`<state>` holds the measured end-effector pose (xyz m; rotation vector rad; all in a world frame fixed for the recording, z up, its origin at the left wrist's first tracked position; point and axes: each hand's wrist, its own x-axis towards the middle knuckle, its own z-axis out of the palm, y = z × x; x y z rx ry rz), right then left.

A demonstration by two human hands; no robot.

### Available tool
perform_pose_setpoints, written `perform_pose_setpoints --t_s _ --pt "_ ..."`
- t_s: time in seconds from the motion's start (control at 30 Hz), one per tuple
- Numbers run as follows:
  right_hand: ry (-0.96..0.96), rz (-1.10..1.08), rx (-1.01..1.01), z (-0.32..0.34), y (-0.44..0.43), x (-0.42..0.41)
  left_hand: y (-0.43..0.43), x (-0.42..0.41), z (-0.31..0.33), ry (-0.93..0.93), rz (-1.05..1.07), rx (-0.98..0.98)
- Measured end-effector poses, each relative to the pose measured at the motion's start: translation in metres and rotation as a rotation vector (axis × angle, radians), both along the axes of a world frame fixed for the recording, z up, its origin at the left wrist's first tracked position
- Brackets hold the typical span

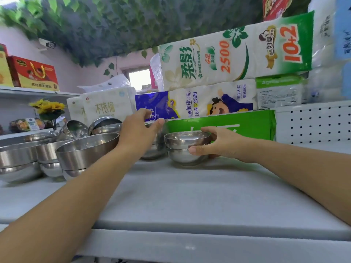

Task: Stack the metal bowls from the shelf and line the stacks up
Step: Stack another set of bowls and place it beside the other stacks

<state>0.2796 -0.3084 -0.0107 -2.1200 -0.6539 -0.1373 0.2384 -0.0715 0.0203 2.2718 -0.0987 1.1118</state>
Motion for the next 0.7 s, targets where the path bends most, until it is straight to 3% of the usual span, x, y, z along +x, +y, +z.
perform_pose_setpoints --t_s 0.2,0.4,0.7 --pt "-0.003 -0.073 -0.038 -0.001 -0.003 0.008 -0.016 0.033 0.01 0.099 0.277 0.189" --pt "-0.023 -0.087 -0.081 -0.003 -0.002 0.012 -0.008 0.044 0.001 0.03 0.305 0.268" --pt "-0.032 -0.068 -0.052 -0.005 0.002 0.008 0.003 0.052 -0.002 0.001 0.001 -0.29"
